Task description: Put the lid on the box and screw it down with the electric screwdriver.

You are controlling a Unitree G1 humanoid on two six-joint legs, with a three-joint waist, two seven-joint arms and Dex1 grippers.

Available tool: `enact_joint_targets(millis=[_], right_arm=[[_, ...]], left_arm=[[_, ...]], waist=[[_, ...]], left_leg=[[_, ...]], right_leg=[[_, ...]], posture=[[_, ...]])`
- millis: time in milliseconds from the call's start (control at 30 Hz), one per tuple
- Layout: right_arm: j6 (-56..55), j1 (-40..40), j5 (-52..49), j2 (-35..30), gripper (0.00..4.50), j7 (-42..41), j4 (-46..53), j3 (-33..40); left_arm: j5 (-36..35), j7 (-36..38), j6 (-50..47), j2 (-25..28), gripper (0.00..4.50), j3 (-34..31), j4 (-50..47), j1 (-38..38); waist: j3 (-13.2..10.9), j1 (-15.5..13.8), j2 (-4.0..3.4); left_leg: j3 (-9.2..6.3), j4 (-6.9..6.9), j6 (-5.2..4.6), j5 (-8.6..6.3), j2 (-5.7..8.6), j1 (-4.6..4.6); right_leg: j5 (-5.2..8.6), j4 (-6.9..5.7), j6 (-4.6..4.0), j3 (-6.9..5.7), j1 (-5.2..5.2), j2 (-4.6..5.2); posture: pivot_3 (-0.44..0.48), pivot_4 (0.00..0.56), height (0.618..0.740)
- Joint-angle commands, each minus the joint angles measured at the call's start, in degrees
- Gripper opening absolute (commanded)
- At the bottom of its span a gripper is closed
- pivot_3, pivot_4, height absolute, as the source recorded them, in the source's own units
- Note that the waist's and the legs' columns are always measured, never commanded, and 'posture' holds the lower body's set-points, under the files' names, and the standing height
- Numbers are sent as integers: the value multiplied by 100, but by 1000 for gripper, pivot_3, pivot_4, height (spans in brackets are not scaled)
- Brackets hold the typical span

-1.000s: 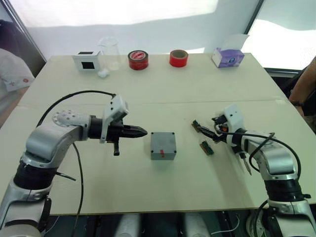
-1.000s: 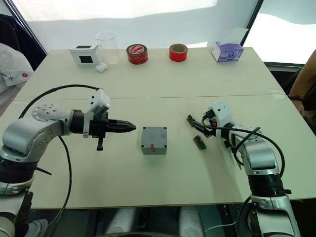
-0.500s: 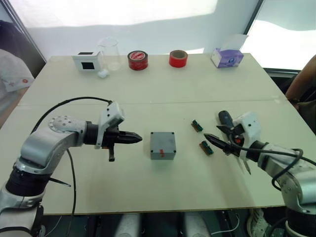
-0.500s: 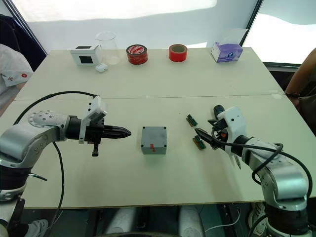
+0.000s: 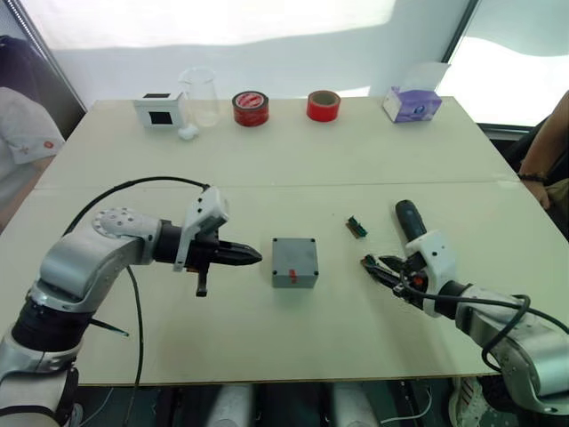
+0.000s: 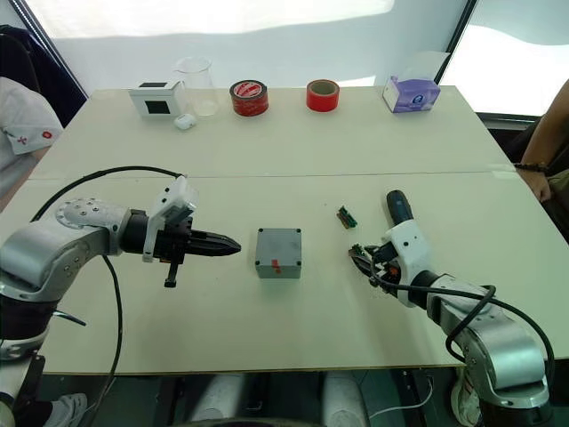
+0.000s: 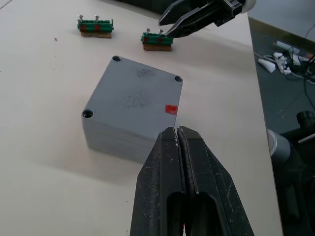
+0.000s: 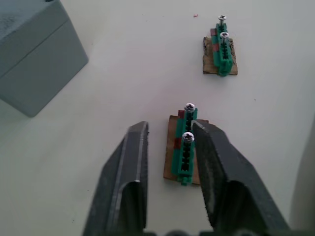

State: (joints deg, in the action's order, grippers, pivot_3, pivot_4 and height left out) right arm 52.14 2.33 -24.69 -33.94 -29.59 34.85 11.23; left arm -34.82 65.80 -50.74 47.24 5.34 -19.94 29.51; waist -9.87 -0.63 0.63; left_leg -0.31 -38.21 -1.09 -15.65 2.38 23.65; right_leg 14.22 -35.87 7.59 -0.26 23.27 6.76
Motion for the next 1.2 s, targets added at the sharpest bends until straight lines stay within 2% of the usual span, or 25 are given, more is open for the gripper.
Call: enact_joint_targets(millis=[33,633,667,767,1200], right_arm=[[-195,24,27,-50,1282,27,38,60],[-461,26,190,-38,1282,133,-218,-94],[-476,24,198,-40,854,138,-231,-104],[-520,48,229,-58,47,134,-248,-119],[-454,41,31,31,47,169,-90,38]], left_arm=[[-109,0,1,89,0,-78,-184,95],[-114,-69,48,56,0,-65,-162,104],[-116,-72,50,57,0,-65,-161,104],[-120,-91,54,57,0,-64,-167,101],[-104,-98,120,32,0,-51,-99,72]], waist=[[0,2,0],[0,-1,0],[0,0,0],[0,2,0],[0,0,0]], left_leg=[[0,0,0,0,0,0],[0,0,0,0,0,0],[0,0,0,0,0,0],[0,0,0,0,0,0],[0,0,0,0,0,0]], right_leg=[[0,0,0,0,0,0],[0,0,0,0,0,-1],[0,0,0,0,0,-1],[0,-1,0,0,0,-2],[0,-1,0,0,0,-2]], posture=[[0,150,740],[0,150,740],[0,150,740],[0,150,740],[0,150,740]])
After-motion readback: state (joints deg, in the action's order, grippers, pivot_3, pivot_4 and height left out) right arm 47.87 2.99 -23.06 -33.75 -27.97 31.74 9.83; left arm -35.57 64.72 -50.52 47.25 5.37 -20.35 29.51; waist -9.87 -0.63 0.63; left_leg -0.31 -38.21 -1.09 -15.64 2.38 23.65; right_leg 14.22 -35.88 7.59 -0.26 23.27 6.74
